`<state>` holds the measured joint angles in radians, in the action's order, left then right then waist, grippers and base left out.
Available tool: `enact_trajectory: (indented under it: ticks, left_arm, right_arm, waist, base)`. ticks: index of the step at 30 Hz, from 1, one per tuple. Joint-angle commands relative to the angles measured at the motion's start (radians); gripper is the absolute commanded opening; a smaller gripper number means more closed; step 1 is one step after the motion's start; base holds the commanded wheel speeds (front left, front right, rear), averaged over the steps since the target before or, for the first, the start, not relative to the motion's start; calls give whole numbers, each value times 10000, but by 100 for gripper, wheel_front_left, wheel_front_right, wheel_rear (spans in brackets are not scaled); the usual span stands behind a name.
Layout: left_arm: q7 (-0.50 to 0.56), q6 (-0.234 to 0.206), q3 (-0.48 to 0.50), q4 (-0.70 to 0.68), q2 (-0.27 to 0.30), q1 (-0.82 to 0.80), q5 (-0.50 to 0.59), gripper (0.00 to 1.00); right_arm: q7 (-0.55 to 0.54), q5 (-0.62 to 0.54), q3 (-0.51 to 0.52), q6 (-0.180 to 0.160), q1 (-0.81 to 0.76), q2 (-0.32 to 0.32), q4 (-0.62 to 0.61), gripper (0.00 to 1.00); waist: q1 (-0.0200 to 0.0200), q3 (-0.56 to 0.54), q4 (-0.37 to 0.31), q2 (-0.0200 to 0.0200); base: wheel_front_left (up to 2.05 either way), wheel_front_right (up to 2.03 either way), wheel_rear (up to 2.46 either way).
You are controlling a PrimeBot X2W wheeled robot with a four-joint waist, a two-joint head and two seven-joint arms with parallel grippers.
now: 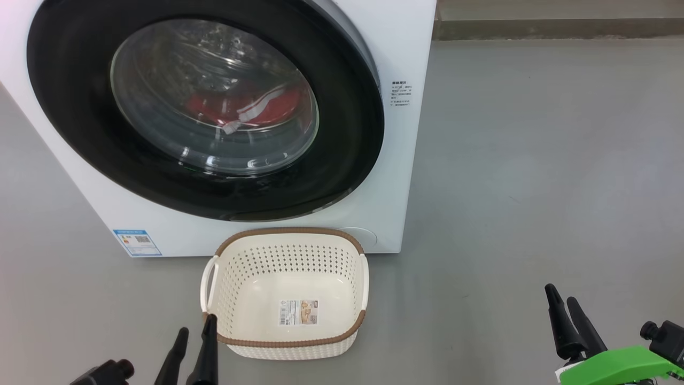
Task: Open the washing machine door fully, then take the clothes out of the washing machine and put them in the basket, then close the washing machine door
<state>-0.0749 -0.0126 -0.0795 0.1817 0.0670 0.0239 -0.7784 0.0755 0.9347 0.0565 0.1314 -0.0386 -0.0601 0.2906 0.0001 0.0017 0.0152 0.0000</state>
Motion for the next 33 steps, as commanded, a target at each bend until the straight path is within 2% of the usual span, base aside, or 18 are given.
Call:
enact_trajectory:
  ticks: [1,33]
  left_arm:
    - [-144,-96,98,-364,161,-64,369,100]
    - [-1094,-800,-692,-931,498,162,4318,100]
  right_arm:
    - [151,-281,-86,-4,143,-205,-306,100]
    - [1094,-3768,-165,-6,-228,-380,-614,100]
  waist:
    - [-1,-5,7,0]
    - [-1,14,31,0]
  base:
    - [0,0,0]
    - [0,0,0]
